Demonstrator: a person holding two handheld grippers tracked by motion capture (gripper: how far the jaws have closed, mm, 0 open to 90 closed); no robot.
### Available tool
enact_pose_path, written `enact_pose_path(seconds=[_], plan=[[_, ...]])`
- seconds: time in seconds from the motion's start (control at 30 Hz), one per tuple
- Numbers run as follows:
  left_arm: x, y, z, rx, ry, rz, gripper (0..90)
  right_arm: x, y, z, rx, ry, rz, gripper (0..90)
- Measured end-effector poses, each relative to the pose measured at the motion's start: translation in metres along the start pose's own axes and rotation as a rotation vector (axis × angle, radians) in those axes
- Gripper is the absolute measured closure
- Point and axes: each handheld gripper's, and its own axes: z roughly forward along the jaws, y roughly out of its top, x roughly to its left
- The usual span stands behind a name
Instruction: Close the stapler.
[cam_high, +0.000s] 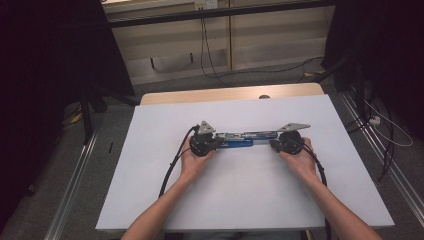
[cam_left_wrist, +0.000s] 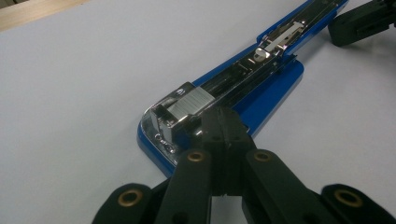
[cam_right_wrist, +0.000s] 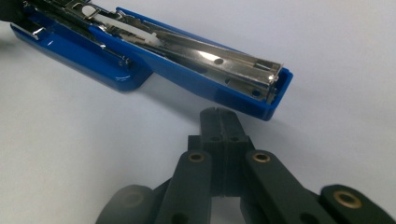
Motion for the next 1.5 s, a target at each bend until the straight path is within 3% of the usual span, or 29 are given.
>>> enact_pose_path(seconds=[0.47, 0.5, 1.0, 1.5], plan=[[-0.0018, -0.0021, 0.0006, -0.020, 0.004, -0.023, 90.0, -0.0004, 0.0003, 0.0015, -0.007, 0.001, 0.012, 90.0], [-0.0019, -0.0025, 0.0001, -0.018, 0.013, -0.009, 90.0, -0.0003, 0.0004, 0.0017, -0.008, 0.000, 0.011, 90.0], [-0.0025, -0.0028, 0.0004, -0.021, 0.013, -0.010, 90.0, 0.0025, 0.0024, 0.0041, -0.015, 0.000, -0.011, 90.0], [-0.0030, -0.0034, 0.0005, -0.028, 0.017, 0.001, 90.0, 0.0033, 0.0034, 0.0033, -0.058, -0.001, -0.001, 90.0]])
